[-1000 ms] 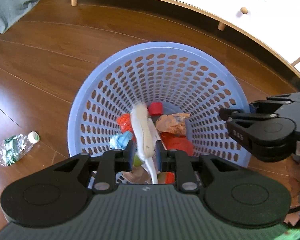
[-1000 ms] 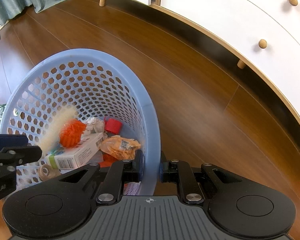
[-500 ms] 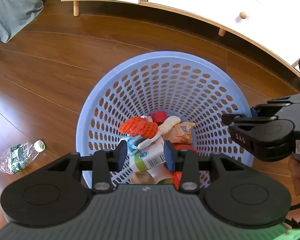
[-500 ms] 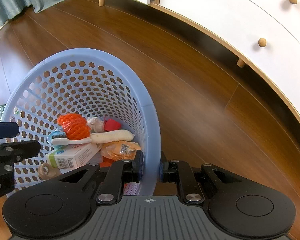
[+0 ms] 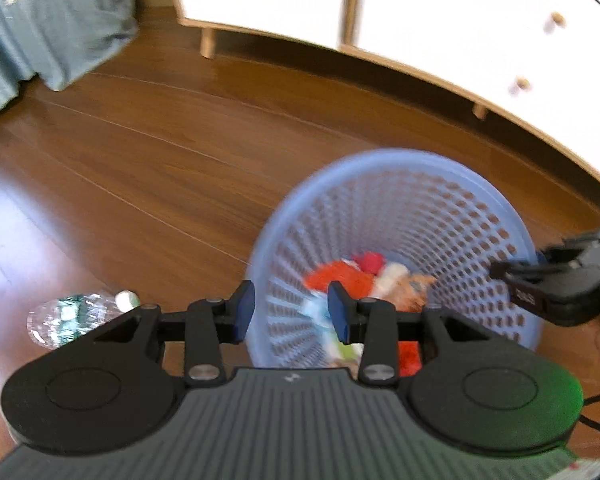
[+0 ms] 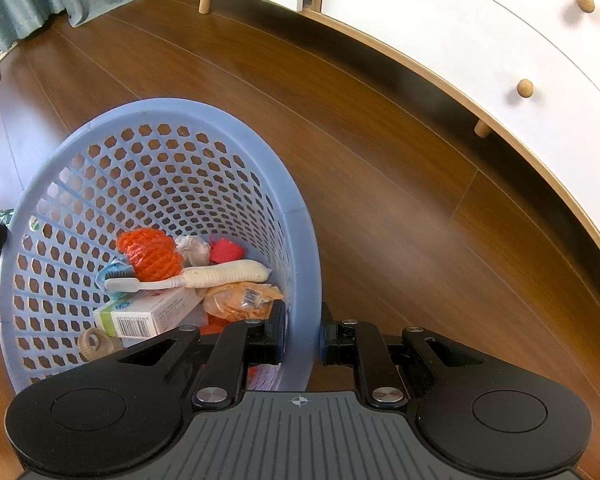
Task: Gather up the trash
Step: 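Withdraw the open left gripper from the wastebasket, then grasp the clear plastic water bottle by its cap with the left gripper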
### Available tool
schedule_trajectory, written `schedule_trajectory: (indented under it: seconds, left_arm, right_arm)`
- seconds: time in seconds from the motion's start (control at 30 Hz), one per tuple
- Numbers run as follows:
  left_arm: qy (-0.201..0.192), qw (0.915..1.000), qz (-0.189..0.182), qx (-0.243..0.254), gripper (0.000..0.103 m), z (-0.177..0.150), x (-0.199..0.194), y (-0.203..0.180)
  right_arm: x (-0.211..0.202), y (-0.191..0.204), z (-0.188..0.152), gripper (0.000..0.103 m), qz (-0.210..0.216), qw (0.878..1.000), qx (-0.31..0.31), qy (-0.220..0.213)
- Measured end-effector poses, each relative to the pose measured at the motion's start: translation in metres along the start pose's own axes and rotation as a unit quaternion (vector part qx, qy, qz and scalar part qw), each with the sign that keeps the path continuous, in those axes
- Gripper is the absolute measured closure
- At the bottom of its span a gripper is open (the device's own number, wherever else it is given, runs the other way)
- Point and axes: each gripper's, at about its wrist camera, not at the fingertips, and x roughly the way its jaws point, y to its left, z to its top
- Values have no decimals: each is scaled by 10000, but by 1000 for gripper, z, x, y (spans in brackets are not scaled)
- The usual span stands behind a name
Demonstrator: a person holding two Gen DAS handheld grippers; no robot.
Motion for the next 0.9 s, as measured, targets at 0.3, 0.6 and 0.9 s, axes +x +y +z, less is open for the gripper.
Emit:
schedule_trajectory:
  seconds: [0.3,0.6,0.9]
  left_arm:
    - [-248,9863,1011,-1280,55,-21,-1,130]
    - [516,9540,1728,-2395,45,-47,88,241]
    - [710,9519,1907,-2291,32,-23,179,243]
  right_arm:
    - [-1,0,0,91,8,10000,-39,14]
    - [0,1,1,91,-24,10000,-93,23]
    - [1,1,0,91,-66,9999,-141,65]
